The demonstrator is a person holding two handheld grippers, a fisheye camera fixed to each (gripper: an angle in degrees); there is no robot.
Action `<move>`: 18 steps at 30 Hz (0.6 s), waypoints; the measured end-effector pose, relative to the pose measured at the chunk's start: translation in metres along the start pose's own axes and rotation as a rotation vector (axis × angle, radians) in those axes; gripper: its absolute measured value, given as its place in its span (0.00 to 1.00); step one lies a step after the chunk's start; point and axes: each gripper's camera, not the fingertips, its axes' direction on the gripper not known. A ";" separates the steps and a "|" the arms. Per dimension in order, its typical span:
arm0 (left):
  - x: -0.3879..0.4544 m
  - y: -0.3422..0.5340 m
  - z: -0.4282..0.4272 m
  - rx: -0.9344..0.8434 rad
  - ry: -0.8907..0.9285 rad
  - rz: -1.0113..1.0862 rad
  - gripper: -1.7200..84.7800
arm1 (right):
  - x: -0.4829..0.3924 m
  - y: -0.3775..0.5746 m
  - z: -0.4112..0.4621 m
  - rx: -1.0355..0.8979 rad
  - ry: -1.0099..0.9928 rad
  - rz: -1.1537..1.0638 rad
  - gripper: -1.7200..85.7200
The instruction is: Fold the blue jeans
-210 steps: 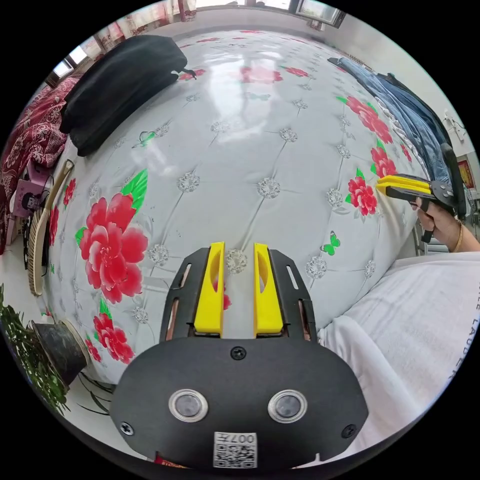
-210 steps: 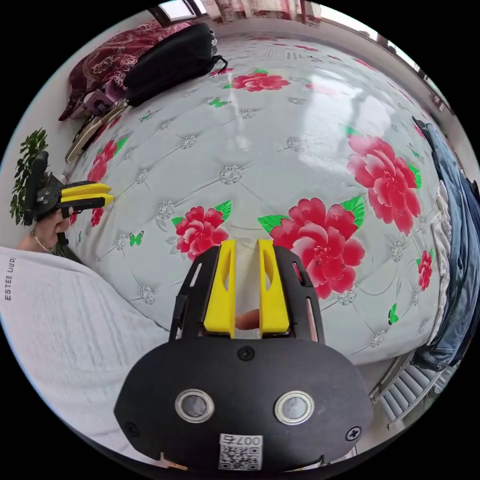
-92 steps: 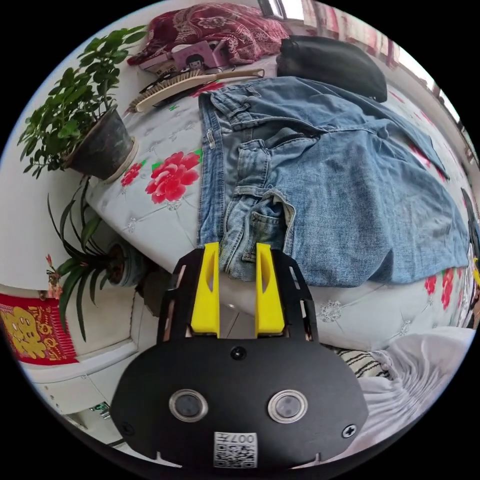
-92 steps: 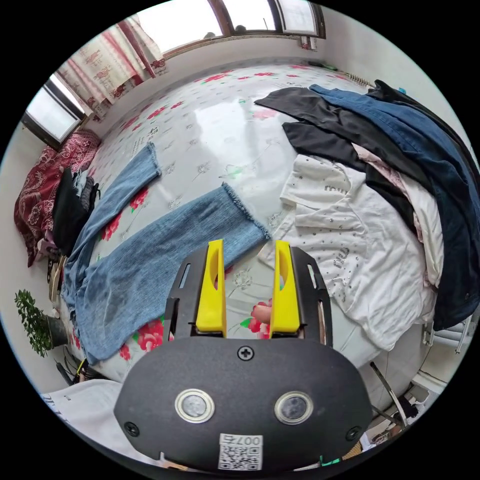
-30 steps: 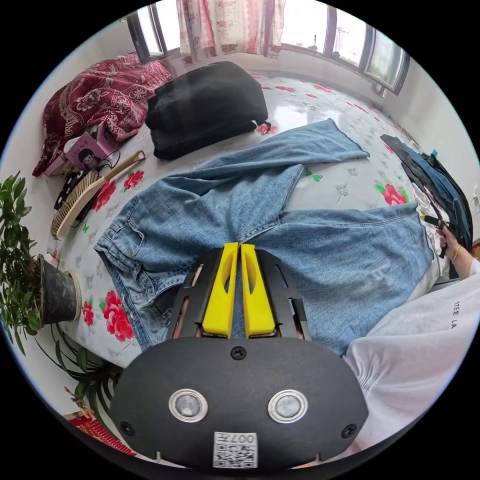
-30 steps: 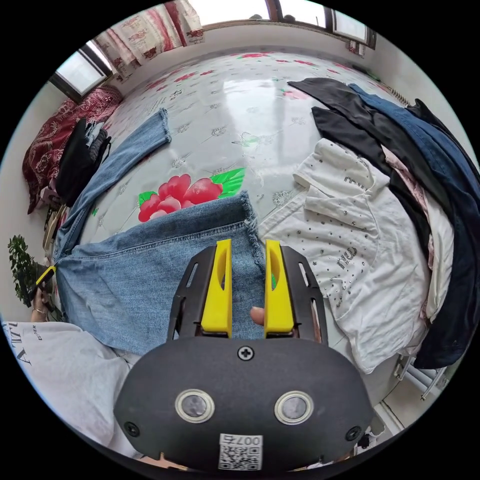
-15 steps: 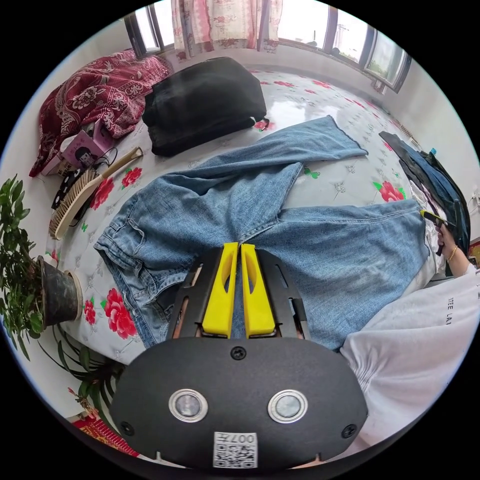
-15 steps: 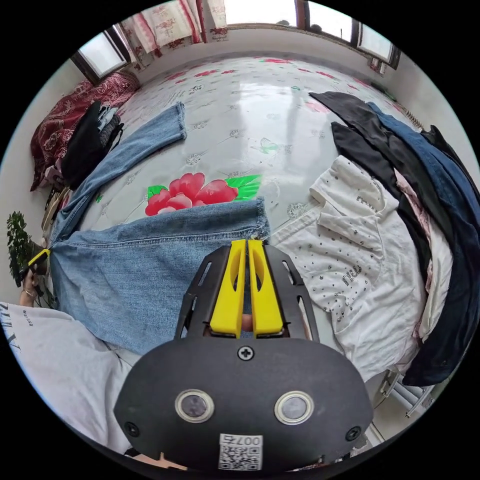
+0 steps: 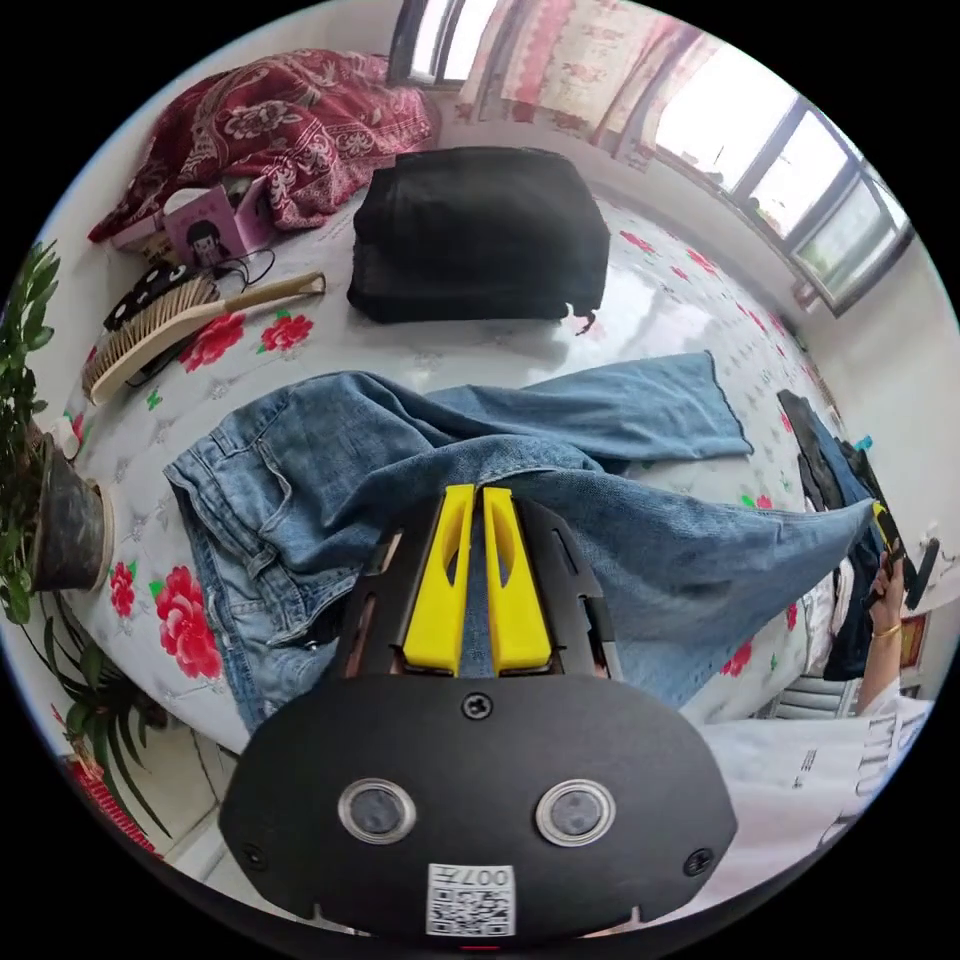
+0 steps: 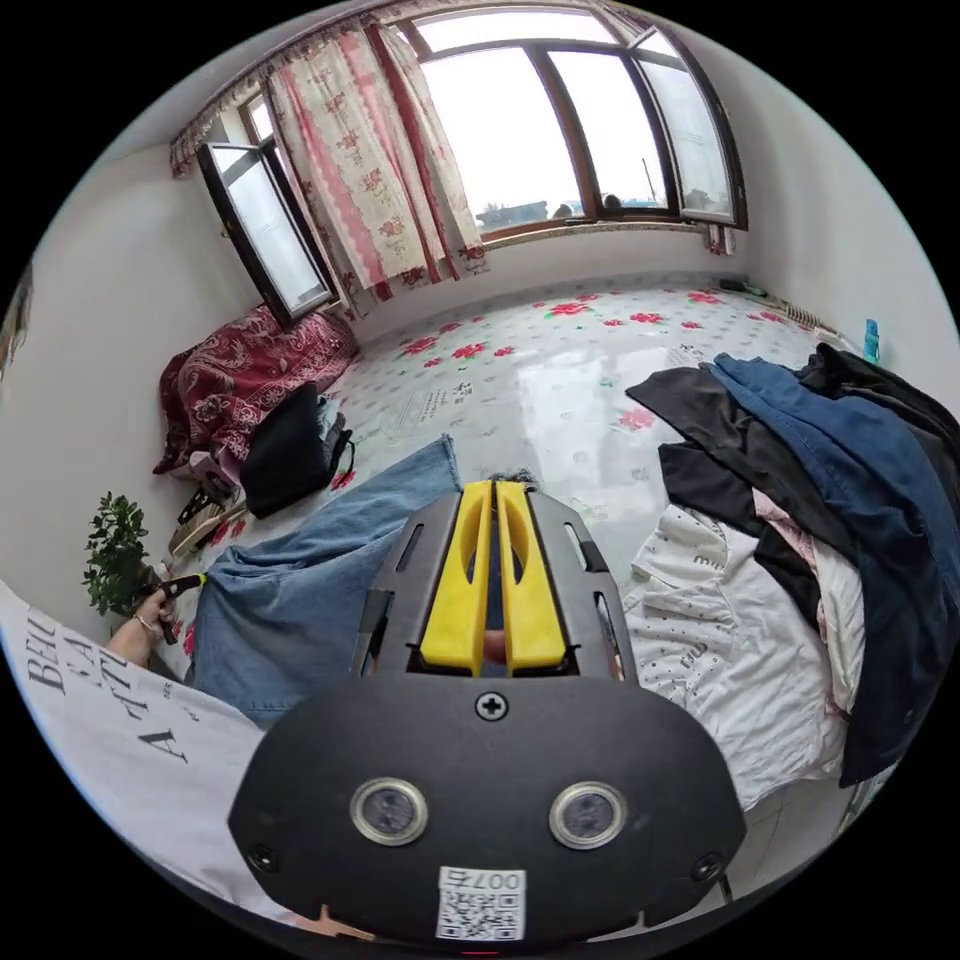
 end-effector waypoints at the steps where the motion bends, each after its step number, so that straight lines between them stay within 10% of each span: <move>1: 0.004 -0.005 0.015 -0.028 -0.014 -0.013 0.02 | 0.009 -0.007 0.042 -0.063 0.028 0.053 0.02; 10: 0.020 0.041 -0.024 0.071 -0.292 0.054 0.07 | 0.037 0.056 0.086 -0.323 0.156 0.034 0.08; 18: -0.071 0.155 -0.040 -0.086 -0.353 -0.414 0.11 | 0.119 0.135 0.078 -0.426 -0.120 0.449 0.12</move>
